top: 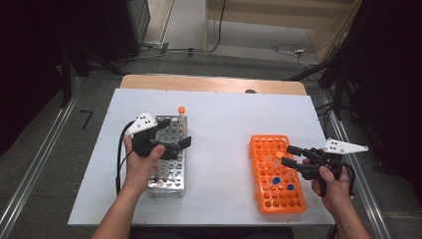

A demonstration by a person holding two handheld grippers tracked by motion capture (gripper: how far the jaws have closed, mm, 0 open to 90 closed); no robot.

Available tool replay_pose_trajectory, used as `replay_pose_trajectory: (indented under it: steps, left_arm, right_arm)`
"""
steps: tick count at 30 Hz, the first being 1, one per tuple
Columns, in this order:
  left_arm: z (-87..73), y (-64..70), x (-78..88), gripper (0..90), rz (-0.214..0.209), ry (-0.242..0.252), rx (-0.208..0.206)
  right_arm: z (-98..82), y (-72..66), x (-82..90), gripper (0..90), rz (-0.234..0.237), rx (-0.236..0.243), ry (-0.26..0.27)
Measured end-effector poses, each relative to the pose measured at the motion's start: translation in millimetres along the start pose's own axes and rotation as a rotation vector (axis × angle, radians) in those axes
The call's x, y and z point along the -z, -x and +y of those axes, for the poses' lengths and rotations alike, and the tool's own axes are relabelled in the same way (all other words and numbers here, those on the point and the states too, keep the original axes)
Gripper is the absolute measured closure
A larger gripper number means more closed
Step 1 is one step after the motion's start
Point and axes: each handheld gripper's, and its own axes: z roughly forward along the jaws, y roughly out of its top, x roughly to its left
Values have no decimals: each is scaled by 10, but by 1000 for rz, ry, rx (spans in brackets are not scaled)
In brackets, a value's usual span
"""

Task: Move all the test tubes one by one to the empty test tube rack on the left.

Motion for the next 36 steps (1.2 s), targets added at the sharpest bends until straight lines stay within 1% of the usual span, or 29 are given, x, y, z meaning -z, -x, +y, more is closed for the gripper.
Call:
replay_pose_trajectory:
  steps: [3, 5, 6, 8, 11, 14, 17, 20, 23, 28, 32, 35, 36]
  left_arm:
    - [1, 28, 22, 0, -4, 10, 4]
    - [-3, 45, 22, 0, -7, 9, 3]
    - [-6, 52, 23, 0, -6, 7, 2]
    - [-12, 58, 21, 0, -7, 4, 1]
    - [-19, 58, 14, 0, -8, 2, 6]
    - [-26, 58, 5, 0, -6, 0, 8]
    - [-25, 61, 2, 0, -7, 0, 6]
    - [-22, 64, 6, 0, -6, 7, 12]
    - [-23, 63, 6, 0, -1, 9, 11]
    - [-21, 70, 7, 0, 1, 11, 8]
    - [-28, 71, -1, 0, 2, 6, 6]
    - [-37, 68, -12, 1, 0, 4, 9]
    - [-38, 68, -12, 1, -1, 3, 6]
  right_arm:
    - [30, -37, -46, 421, -1, 11, -11]
    - [42, -49, -84, 457, 11, 14, -19]
    - [45, -55, -101, 477, 9, 14, -25]
    - [44, -61, -135, 510, -1, 24, -44]
    - [35, -56, -175, 533, -14, 26, -66]
    - [34, -52, -197, 568, -34, 31, -80]
    - [32, -48, -207, 630, -55, 39, -93]
    - [35, -45, -202, 654, -77, 37, -92]
    - [42, -48, -188, 666, -93, 51, -91]
    - [54, -55, -166, 669, -96, 58, -72]
    - [56, -46, -149, 670, -98, 53, -65]
    - [37, -26, -165, 669, -100, 46, -82]
    - [25, -11, -172, 668, -92, 40, -81]
